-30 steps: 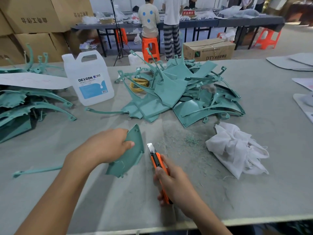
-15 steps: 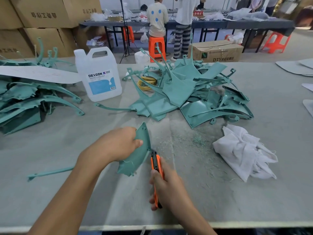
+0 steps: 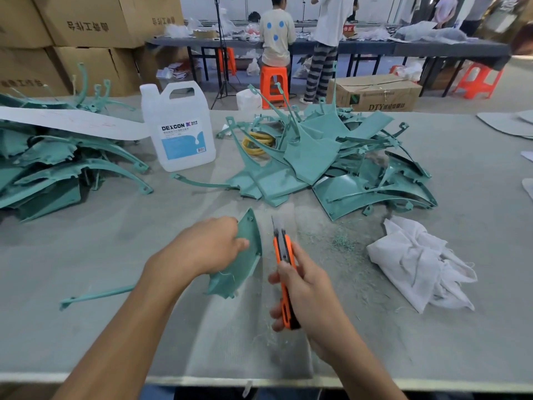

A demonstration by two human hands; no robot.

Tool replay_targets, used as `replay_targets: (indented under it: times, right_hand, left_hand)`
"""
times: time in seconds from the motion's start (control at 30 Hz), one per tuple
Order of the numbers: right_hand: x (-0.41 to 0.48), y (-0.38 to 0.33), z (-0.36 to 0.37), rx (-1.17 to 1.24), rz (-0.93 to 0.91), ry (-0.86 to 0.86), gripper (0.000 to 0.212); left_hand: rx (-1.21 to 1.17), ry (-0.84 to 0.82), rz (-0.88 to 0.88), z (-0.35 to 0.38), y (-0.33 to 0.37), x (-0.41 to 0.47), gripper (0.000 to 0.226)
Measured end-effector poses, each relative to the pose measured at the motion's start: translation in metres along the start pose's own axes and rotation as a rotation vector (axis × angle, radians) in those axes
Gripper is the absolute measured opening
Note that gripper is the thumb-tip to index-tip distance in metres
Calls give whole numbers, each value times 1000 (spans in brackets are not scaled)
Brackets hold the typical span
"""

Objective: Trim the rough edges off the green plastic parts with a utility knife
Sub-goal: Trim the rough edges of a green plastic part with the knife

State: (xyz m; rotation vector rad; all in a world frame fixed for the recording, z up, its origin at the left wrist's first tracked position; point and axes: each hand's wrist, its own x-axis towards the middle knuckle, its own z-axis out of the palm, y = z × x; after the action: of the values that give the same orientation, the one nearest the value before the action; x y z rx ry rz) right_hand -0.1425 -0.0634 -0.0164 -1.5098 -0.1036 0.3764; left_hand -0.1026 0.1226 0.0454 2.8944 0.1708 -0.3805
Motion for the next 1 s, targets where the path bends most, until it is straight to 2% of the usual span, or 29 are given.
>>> replay_targets:
  times: [0.17,0.23,0.3,0.5,0.7,0.77,0.87,1.0]
  right_hand:
    - [1,39,9,99,221,-22,18]
    - [4,46,18,92,227,-12,24]
    - [4,51,26,95,198,-4,40]
    - [-4,31,33,56,57,-4,60]
    - [-12,-20,19,75,-165,-224,52]
    - [-11,-20,15,91,-178,-158,53]
    - [-5,3,11,41,-38,-3,52]
    - [-1,27,10,-10,136,-14,40]
  left_hand:
    - [-20,-11,-13,-1,2,1,32]
    - [-10,-9,-19,-1,3,1,33]
    - [-11,-6,-24,-1,4,0,33]
    - [-2,6,-13,2,6,-2,32]
    - [13,2,43,-1,6,-5,22]
    - [24,6,26,0,7,-6,24]
    - [19,12,-2,3,5,-3,29]
    - [32,12,-6,4,5,-3,33]
